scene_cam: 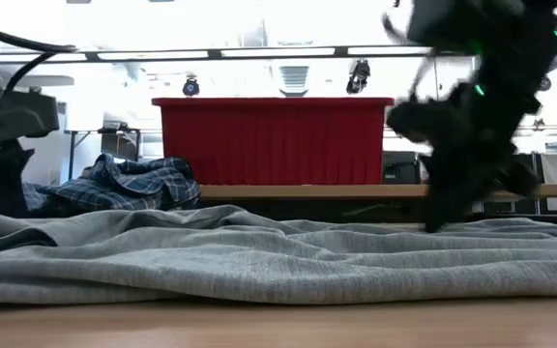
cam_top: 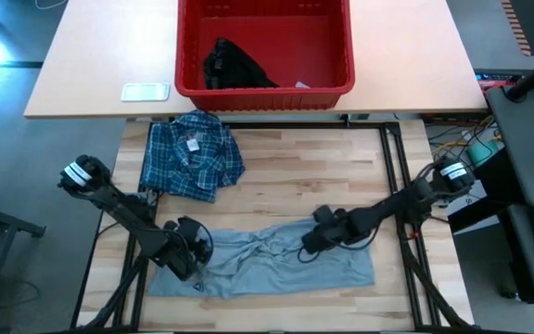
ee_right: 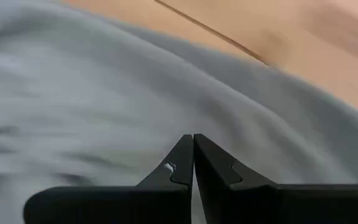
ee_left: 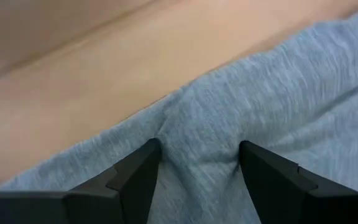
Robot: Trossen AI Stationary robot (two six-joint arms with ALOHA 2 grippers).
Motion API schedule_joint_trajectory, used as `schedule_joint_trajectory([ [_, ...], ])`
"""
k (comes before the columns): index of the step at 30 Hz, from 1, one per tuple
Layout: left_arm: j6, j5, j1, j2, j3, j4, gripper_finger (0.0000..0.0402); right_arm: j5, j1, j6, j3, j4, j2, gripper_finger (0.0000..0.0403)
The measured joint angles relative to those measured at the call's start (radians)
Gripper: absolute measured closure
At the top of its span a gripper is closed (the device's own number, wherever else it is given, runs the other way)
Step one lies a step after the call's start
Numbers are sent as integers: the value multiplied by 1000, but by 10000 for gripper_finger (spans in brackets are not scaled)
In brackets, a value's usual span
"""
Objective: Fold Laundry from Bin
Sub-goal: Fold the gray shirt
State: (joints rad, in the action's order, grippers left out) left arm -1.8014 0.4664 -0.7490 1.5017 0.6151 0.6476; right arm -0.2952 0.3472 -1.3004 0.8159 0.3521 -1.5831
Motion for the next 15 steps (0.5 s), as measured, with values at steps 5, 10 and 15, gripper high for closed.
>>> schedule_joint_trajectory([
  [5,-59,18,5,-2,-2,15,192,22,-10,-143,-54,147,46,394],
  [10,-124,13,16,-6,45,113,192,41,-42,-97,-61,245,135,394],
  [15,-83,41,18,-20,109,237,192,47,-41,-9,-58,238,262,394],
])
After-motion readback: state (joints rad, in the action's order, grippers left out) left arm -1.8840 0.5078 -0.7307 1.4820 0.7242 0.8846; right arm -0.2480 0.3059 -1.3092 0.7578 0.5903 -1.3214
